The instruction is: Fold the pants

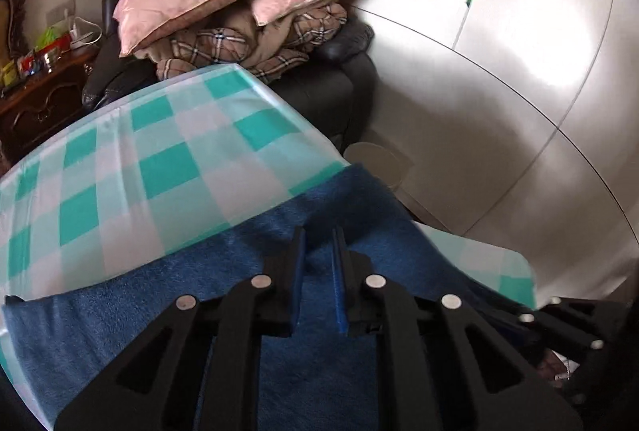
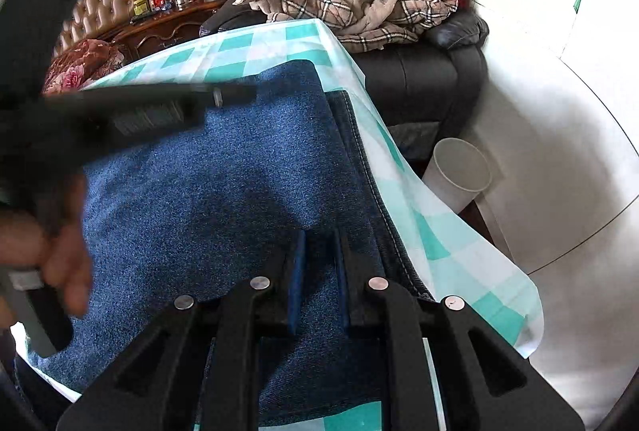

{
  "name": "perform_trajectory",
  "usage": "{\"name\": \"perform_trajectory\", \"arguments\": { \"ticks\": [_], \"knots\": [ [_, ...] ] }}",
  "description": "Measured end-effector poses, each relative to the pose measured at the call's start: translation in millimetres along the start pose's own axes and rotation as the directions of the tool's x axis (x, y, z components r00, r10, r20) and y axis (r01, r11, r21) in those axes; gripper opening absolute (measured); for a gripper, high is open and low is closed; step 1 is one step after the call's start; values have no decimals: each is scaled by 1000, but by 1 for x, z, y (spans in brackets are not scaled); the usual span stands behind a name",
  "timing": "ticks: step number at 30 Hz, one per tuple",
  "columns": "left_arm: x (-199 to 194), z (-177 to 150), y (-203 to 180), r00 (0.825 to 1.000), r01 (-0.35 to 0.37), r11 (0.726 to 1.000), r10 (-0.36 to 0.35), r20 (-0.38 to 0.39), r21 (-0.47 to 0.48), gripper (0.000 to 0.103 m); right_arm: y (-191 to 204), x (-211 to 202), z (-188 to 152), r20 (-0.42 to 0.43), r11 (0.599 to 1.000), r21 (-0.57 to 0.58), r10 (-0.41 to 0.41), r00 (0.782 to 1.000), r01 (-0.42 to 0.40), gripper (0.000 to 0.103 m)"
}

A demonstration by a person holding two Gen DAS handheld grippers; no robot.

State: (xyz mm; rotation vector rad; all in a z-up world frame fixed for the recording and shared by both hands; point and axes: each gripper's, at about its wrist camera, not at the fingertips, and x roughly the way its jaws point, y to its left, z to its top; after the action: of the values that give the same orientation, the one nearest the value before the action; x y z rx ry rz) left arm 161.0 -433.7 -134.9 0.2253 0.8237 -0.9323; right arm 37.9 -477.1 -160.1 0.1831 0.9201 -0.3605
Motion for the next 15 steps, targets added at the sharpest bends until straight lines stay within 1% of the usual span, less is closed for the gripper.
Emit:
{"name": "perform_trajectory", "arguments": {
  "ticks": [1,2,3,4,5,7,9,10,11,12,13,14,15],
  "knots": [
    [-1,1,4,1000,9,1000,-9,1,-15,14,0,0,0,-1,1000,1,1,1000,-1,13],
    [-4,3,9,1000,-17,999,18,3,-45,14,0,0,0,-2,1000,1,1,1000,-1,13],
    [-9,4,14,998,-57,996,59,16,-75,17,0,1,0,-1,1000,0,0,1000,0,13],
    [-14,5,19,997,-75,992,78,27,-98,21,1,0,0,1,1000,0,0,1000,0,13],
    [-18,4,23,997,-68,991,71,28,-112,21,1,1,0,1,1000,0,-1,1000,1,13],
    [-26,1,24,997,-68,993,71,32,-93,21,2,-1,-2,3,1000,-2,-4,1000,4,13],
    [-24,-5,24,994,-113,992,113,2,-64,28,4,-1,-3,5,1000,-5,-8,1000,8,13],
    [-19,-8,29,989,-146,987,143,-35,-72,36,4,-1,-3,4,1000,-7,-10,1000,10,13],
    [-15,-12,39,980,-191,976,184,-75,-105,37,4,-1,-3,3,1000,-9,-11,1000,11,13],
    [-17,-15,48,976,-211,967,200,-86,-144,37,4,-2,-3,2,1000,-12,-12,1000,12,13],
    [-21,-16,54,972,-230,958,218,-88,-170,36,5,-2,-3,2,1000,-15,-14,1000,14,13],
    [-33,-18,58,961,-276,945,266,-79,-176,35,5,-2,-3,2,1000,-16,-14,1000,14,13],
    [-42,-18,57,957,-289,942,282,-63,-170,35,5,-2,-3,1,1000,-18,-16,1000,16,13]
  ]
}}
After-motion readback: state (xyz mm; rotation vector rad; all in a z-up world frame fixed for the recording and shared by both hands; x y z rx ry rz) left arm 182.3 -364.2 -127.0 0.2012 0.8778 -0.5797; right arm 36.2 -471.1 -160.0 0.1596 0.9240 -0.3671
